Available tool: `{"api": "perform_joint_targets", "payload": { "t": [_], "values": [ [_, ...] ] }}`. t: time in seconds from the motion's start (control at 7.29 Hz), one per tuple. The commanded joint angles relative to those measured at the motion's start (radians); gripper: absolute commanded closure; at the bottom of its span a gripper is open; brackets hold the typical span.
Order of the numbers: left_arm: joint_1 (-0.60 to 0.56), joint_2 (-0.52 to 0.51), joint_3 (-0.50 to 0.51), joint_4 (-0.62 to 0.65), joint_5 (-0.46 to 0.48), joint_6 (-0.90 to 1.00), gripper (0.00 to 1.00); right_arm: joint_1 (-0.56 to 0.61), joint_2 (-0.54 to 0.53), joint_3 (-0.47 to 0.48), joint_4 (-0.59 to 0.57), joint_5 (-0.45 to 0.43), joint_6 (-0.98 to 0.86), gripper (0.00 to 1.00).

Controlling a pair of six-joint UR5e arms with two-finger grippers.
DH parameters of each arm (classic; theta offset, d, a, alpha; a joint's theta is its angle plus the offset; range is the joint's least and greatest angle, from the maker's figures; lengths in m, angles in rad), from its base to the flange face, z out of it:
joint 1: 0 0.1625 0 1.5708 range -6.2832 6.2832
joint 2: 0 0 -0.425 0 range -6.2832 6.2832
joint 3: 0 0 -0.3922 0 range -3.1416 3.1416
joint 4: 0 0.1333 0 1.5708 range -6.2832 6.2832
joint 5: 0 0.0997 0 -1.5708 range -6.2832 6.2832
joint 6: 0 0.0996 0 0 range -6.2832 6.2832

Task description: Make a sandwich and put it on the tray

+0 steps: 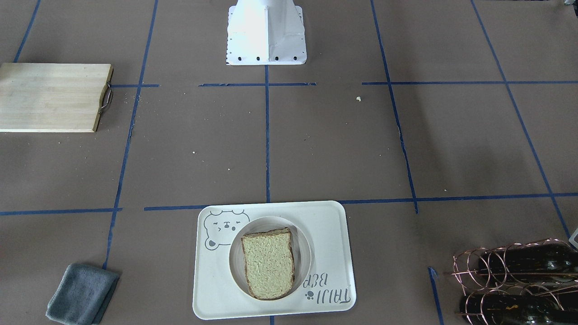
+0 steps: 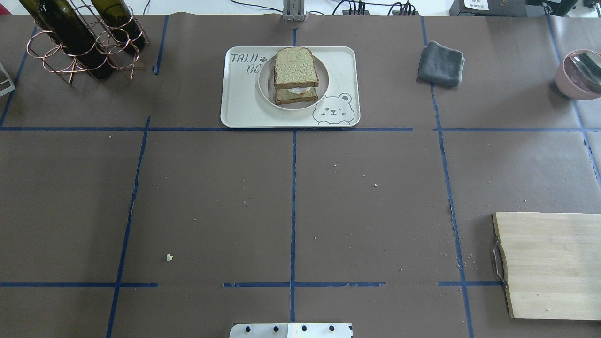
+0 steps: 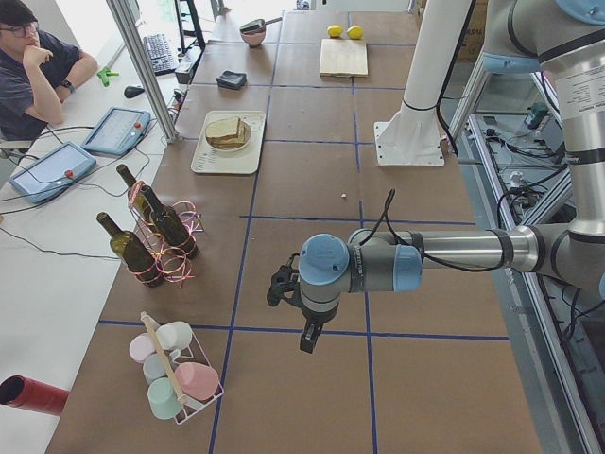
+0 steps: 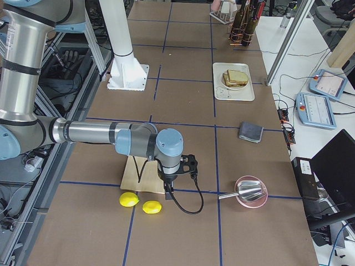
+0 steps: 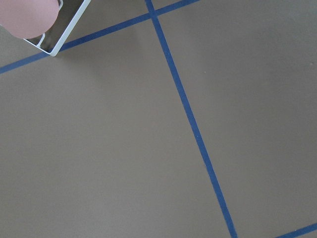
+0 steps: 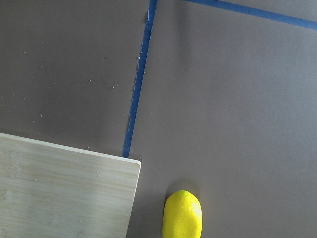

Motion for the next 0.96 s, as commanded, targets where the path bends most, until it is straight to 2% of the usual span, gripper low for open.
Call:
{"api": "perform_joint_targets", "payload": {
  "t": [0.0, 0.82],
  "values": [
    [0.0, -0.012, 0.022, 0.005, 0.05, 0.009, 0.0, 0.0, 0.002, 0.001, 0.0, 0.0, 0.0, 0.0],
    [-0.014, -0.021, -0.014, -0.001, 0.075, 0.011, 0.0, 0.0, 0.004, -0.004, 0.0, -0.002, 0.0, 0.0]
  ]
}}
